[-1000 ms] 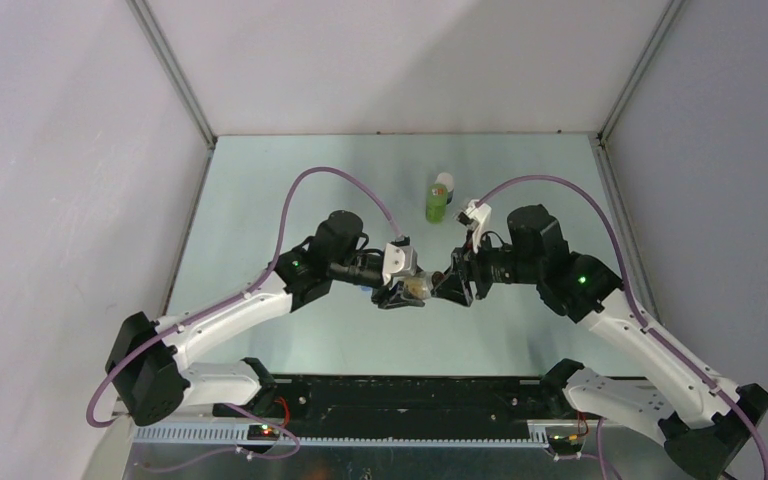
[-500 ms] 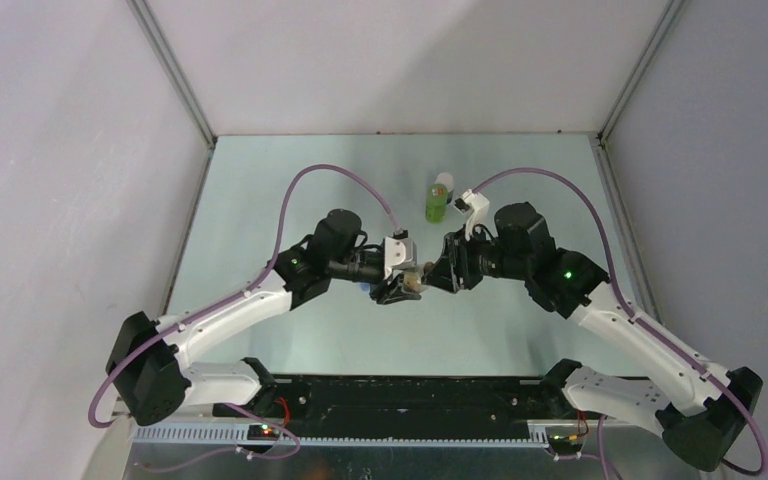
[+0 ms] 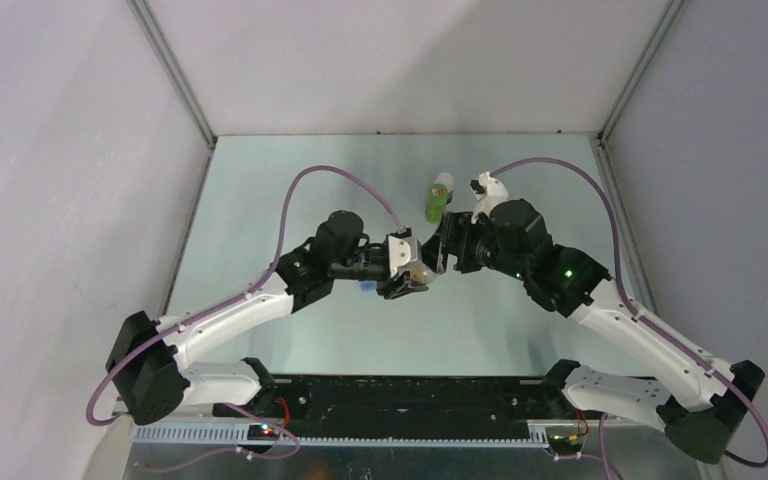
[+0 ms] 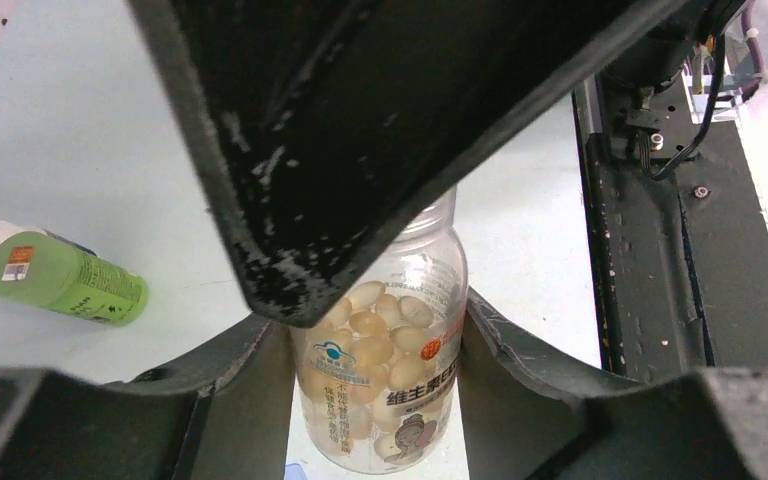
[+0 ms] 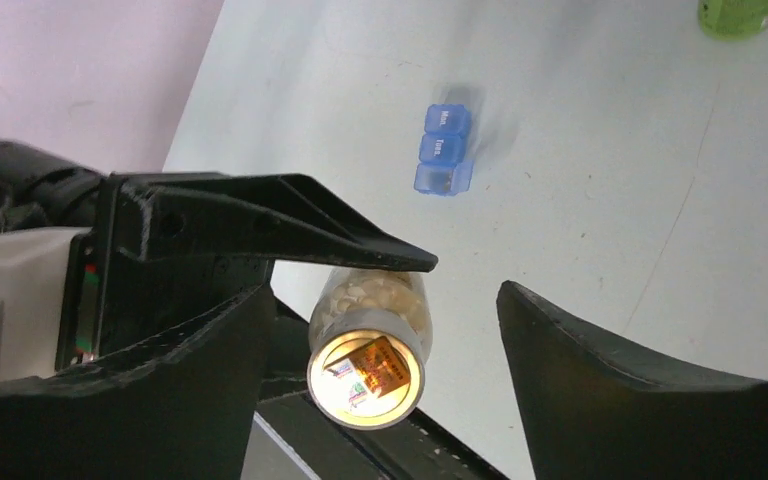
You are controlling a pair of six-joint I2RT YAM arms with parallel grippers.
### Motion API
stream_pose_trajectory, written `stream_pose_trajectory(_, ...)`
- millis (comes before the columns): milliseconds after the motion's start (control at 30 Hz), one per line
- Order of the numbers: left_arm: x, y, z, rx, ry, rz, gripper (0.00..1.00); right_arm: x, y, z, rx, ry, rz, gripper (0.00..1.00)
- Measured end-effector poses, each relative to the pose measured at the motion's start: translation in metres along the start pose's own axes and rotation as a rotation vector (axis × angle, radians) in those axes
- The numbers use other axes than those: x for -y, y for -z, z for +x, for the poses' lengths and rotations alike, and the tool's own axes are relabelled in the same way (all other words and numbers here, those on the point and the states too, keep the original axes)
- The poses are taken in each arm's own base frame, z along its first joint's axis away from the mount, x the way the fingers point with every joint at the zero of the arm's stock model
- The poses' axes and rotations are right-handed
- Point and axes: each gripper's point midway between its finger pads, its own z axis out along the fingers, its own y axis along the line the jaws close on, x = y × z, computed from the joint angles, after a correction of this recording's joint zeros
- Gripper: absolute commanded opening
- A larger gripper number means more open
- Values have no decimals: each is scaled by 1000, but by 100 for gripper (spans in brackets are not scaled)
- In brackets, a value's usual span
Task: Sort the pills into containers
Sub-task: Screw the lid of the pill bottle onto the pill bottle.
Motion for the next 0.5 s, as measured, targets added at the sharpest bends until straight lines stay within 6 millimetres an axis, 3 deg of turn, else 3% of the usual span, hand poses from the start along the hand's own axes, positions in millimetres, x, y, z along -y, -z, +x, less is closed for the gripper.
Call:
stream_pose_trajectory(133, 1, -1, -1, 5, -3, 2, 0, -3, 10, -3, 10, 94, -39, 88)
stream_pose_trajectory(500, 2, 0, -5, 16, -10, 6, 0, -7, 24, 10, -64, 289, -144, 66)
